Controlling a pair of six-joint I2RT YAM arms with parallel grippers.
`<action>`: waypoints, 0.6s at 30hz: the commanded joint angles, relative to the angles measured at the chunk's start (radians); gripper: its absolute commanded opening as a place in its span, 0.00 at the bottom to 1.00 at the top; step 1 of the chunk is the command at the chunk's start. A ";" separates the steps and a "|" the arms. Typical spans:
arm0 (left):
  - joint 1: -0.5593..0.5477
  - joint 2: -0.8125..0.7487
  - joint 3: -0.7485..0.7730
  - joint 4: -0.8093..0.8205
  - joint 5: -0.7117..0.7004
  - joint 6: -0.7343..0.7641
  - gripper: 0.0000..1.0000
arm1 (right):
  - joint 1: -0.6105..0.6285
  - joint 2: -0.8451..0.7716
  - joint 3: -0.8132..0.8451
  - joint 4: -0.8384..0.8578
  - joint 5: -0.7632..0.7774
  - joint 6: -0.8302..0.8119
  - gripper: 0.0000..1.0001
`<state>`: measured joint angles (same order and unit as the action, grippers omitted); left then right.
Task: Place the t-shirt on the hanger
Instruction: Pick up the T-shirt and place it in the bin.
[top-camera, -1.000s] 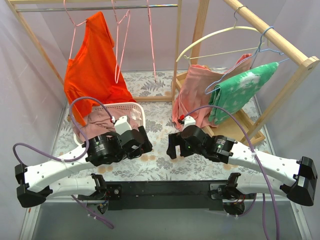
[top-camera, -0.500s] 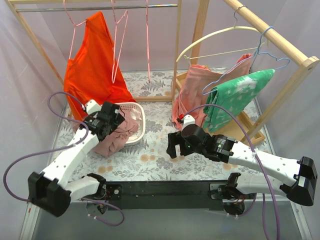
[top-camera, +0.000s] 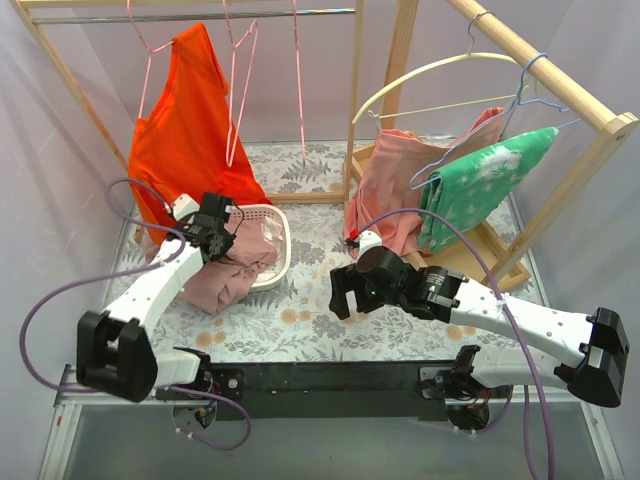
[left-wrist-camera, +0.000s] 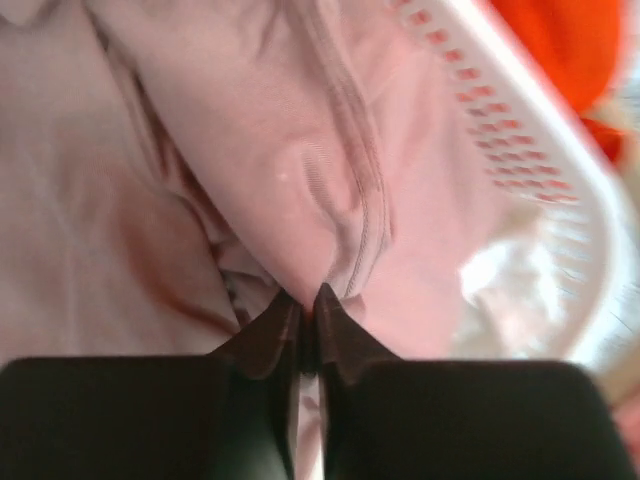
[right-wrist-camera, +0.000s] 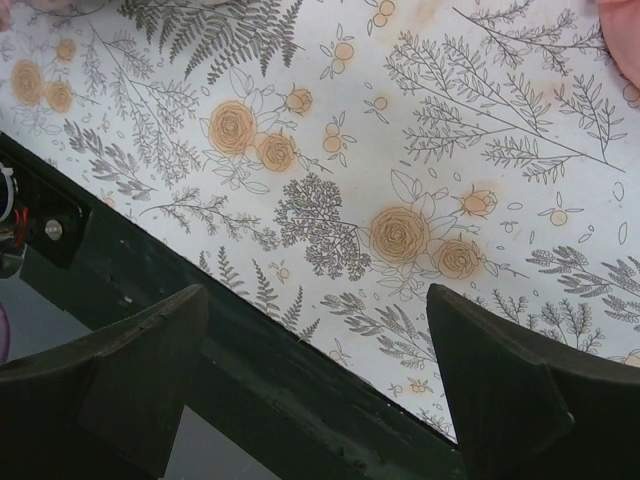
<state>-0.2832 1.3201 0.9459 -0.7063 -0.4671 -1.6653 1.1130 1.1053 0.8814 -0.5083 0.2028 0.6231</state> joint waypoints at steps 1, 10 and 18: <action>0.001 -0.212 0.037 0.001 0.036 0.113 0.00 | -0.001 0.013 0.070 0.005 0.017 -0.019 0.98; 0.001 -0.464 0.125 -0.070 0.306 0.225 0.00 | -0.005 0.021 0.099 0.007 0.049 -0.033 0.98; 0.001 -0.636 0.143 0.051 0.810 0.269 0.00 | -0.013 0.045 0.152 0.005 0.064 -0.048 0.98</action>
<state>-0.2832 0.7494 1.0546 -0.7502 -0.0025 -1.4422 1.1072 1.1461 0.9699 -0.5179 0.2413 0.5961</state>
